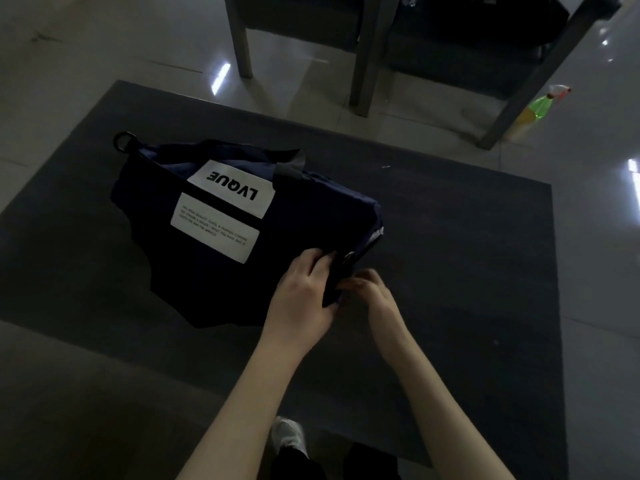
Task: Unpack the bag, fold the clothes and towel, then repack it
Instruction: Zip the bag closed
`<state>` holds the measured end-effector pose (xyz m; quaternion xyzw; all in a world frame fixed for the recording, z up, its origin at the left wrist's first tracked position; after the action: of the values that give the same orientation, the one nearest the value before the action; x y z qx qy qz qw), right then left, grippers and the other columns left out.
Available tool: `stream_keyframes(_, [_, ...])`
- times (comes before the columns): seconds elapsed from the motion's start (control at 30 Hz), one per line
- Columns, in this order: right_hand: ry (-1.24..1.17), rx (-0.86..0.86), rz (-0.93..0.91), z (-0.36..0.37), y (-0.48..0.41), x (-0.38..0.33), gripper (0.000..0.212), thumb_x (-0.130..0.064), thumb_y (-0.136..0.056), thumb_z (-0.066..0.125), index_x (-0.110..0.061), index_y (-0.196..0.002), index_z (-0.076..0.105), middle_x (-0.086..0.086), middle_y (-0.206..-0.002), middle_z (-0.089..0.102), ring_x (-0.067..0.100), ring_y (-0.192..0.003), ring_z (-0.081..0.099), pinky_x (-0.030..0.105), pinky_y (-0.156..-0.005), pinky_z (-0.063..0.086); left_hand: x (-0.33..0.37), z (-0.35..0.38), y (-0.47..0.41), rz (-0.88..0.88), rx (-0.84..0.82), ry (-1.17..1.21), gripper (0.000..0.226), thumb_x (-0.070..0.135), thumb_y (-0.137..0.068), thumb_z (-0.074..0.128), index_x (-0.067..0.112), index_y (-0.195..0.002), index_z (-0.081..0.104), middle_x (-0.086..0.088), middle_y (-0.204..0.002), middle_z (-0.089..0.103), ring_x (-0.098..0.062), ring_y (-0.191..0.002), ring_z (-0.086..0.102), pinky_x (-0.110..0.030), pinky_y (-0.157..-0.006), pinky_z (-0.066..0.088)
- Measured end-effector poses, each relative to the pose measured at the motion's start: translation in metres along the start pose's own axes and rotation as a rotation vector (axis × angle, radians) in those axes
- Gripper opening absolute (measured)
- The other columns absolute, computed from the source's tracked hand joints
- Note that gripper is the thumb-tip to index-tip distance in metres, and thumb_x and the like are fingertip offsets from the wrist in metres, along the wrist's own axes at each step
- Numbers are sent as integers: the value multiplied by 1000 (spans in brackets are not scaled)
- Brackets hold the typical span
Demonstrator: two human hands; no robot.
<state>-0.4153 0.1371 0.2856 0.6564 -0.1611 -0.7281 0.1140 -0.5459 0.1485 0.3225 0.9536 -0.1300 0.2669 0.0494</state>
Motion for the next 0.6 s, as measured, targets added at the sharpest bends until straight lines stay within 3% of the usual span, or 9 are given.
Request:
stream_keyframes(0.07, [-13,29,-64,-3,-1,-7,25,3,-94,32,4,-106,55,10,-100,62,2,-82,63,11,-70,46,2,6,-1,10,118,-29,57,13,-72,79,10,-125,58,-9,-119,59,-25,-112,57,-39,-92,52])
stream_keyframes(0.17, [31,-7,-117,-9,-5,-12,37,4,-94,31,-12,-95,64,10,-118,60,9,-104,59,8,-81,44,5,8,-3,28,279,-56,38,9,-75,77,8,-111,67,-8,-104,66,-24,-97,64,-34,-79,56])
stream_keyframes(0.23, [73,6,-163,-14,-10,-13,39,6,-92,36,-18,-91,67,5,-112,65,9,-105,59,10,-83,44,6,9,-4,35,339,-54,29,9,-75,77,8,-103,70,-7,-98,68,-23,-92,66,-29,-75,54])
stream_keyframes(0.3, [92,26,-217,-20,-13,-9,37,7,-91,42,-21,-91,65,-1,-98,67,1,-90,62,12,-79,47,4,9,-4,42,372,-27,21,8,-76,75,7,-97,71,-5,-93,69,-22,-86,66,-25,-71,51])
stream_keyframes(0.4, [110,98,-268,-29,-20,4,29,7,-90,47,-15,-102,62,0,-97,64,-4,-82,60,10,-71,46,-7,2,-2,69,354,26,18,9,-79,74,7,-96,71,-3,-92,70,-17,-82,67,-18,-70,47])
stream_keyframes(0.5, [140,221,-337,-37,-26,18,34,3,-89,53,-16,-118,52,8,-119,57,9,-97,58,10,-71,47,-20,-14,7,87,271,28,17,14,-82,72,9,-98,72,3,-91,68,-12,-81,64,-15,-70,43])
stream_keyframes(0.6, [141,212,-401,-37,-31,34,44,-11,-90,61,-16,-131,45,6,-129,50,14,-98,57,18,-75,49,-32,-28,27,70,153,29,10,17,-84,70,16,-94,70,15,-79,57,2,-70,53,-7,-62,36])
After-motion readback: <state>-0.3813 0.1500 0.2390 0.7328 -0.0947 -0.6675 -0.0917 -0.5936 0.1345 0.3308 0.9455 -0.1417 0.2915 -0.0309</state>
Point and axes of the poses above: each hand's wrist, its own y-axis away from the middle knuckle, its own z-axis out of the palm, x = y × z, the point moved 2 cm from there along -y, towards the middle knuckle
